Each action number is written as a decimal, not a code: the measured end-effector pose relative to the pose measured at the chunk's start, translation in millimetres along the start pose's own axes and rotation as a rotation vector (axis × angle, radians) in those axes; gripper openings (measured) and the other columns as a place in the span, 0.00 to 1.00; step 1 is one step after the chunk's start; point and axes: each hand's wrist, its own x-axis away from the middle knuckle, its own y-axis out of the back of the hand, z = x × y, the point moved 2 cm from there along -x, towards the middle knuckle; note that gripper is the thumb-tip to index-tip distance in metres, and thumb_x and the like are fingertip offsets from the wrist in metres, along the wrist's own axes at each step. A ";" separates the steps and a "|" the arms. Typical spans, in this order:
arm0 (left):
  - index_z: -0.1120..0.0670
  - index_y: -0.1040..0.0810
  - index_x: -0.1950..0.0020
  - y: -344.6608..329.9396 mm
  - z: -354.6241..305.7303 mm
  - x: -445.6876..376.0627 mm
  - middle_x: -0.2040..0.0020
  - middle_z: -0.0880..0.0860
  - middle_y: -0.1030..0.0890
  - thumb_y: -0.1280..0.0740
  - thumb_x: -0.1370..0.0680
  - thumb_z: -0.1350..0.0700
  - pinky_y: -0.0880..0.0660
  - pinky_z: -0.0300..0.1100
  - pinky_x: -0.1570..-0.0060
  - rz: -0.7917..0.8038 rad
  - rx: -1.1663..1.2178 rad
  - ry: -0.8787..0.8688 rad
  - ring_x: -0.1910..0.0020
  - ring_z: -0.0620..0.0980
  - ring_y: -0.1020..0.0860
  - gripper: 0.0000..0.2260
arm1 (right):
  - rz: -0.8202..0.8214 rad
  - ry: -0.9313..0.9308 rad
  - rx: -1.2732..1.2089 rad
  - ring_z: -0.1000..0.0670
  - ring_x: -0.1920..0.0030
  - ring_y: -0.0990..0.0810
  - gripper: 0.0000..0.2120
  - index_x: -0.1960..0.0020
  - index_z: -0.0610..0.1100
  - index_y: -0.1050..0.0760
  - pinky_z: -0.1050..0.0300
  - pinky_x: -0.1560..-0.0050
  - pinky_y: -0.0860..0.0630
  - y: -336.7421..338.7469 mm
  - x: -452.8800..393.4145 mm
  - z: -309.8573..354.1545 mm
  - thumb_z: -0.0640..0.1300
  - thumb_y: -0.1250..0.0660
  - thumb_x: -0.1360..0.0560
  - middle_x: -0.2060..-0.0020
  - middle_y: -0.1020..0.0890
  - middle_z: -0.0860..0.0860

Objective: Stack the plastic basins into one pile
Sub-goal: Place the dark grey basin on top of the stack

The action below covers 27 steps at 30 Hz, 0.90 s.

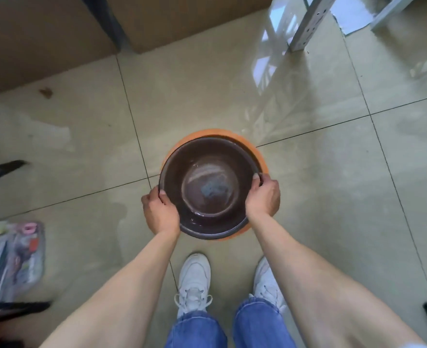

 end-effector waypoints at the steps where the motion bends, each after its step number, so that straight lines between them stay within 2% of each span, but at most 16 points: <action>1: 0.58 0.23 0.37 -0.2 1.3 -1.3 0.40 0.65 0.27 0.44 0.19 0.58 0.29 0.50 0.44 0.007 -0.021 -0.011 0.43 0.64 0.24 0.15 | -0.003 0.018 0.027 0.39 0.42 0.23 0.16 0.38 0.45 0.23 0.50 0.46 0.26 -1.4 -1.2 -0.1 0.50 0.43 0.19 0.45 0.22 0.41; 5: 0.55 0.25 0.34 0.4 4.6 -4.1 0.36 0.61 0.29 0.40 0.21 0.56 0.29 0.50 0.39 0.032 -0.073 -0.065 0.36 0.60 0.27 0.16 | -0.047 0.101 0.111 0.41 0.38 0.26 0.16 0.37 0.44 0.25 0.47 0.42 0.28 -1.9 -3.6 -0.8 0.51 0.39 0.21 0.42 0.25 0.42; 8: 0.57 0.33 0.27 3.1 9.4 -7.1 0.30 0.60 0.33 0.37 0.22 0.53 0.32 0.53 0.34 0.074 -0.113 -0.020 0.30 0.60 0.33 0.23 | -0.040 0.060 0.099 0.40 0.34 0.28 0.20 0.34 0.43 0.28 0.45 0.38 0.30 -1.6 -9.6 -2.9 0.52 0.37 0.22 0.38 0.27 0.42; 11: 0.59 0.44 0.23 -3.7 20.2 -14.9 0.25 0.62 0.38 0.34 0.23 0.50 0.34 0.55 0.32 0.192 -0.132 0.115 0.28 0.64 0.35 0.33 | 0.129 -0.091 0.077 0.37 0.33 0.28 0.27 0.30 0.41 0.33 0.45 0.36 0.30 -10.0 -24.9 -12.6 0.54 0.35 0.23 0.35 0.27 0.40; 13: 0.61 0.45 0.23 -14.4 28.1 -21.0 0.27 0.63 0.37 0.32 0.24 0.49 0.32 0.54 0.34 0.289 -0.151 0.178 0.30 0.65 0.32 0.36 | 0.255 -0.157 0.036 0.35 0.35 0.26 0.29 0.32 0.38 0.34 0.46 0.36 0.29 -18.4 -35.9 -20.1 0.55 0.34 0.24 0.36 0.24 0.38; 15: 0.63 0.40 0.27 -24.3 31.1 -22.3 0.31 0.64 0.30 0.32 0.23 0.50 0.30 0.53 0.37 0.349 -0.190 0.141 0.34 0.64 0.28 0.31 | 0.309 -0.187 -0.023 0.35 0.35 0.25 0.28 0.33 0.37 0.34 0.45 0.35 0.28 -23.6 -42.8 -25.8 0.54 0.32 0.25 0.37 0.23 0.37; 18: 0.65 0.35 0.35 -31.6 31.6 -19.3 0.38 0.65 0.23 0.34 0.22 0.53 0.27 0.52 0.41 0.331 -0.143 0.103 0.39 0.65 0.23 0.22 | 0.298 -0.176 -0.103 0.35 0.38 0.23 0.24 0.37 0.37 0.31 0.44 0.36 0.27 -28.4 -45.8 -31.4 0.51 0.31 0.25 0.40 0.21 0.37; 21: 0.64 0.34 0.38 -29.5 33.7 -18.0 0.40 0.65 0.22 0.34 0.22 0.53 0.25 0.53 0.43 0.320 -0.100 0.095 0.41 0.65 0.22 0.20 | 0.280 -0.159 -0.129 0.35 0.41 0.22 0.21 0.40 0.38 0.30 0.41 0.38 0.26 -29.2 -41.5 -32.5 0.51 0.32 0.25 0.44 0.20 0.39; 27: 0.63 0.33 0.40 -6.5 40.9 -27.4 0.42 0.64 0.22 0.36 0.22 0.53 0.25 0.53 0.45 0.277 -0.089 0.105 0.43 0.65 0.22 0.17 | 0.263 -0.096 -0.077 0.34 0.43 0.21 0.20 0.43 0.38 0.28 0.40 0.40 0.25 -30.7 -21.0 -8.5 0.52 0.32 0.26 0.46 0.18 0.38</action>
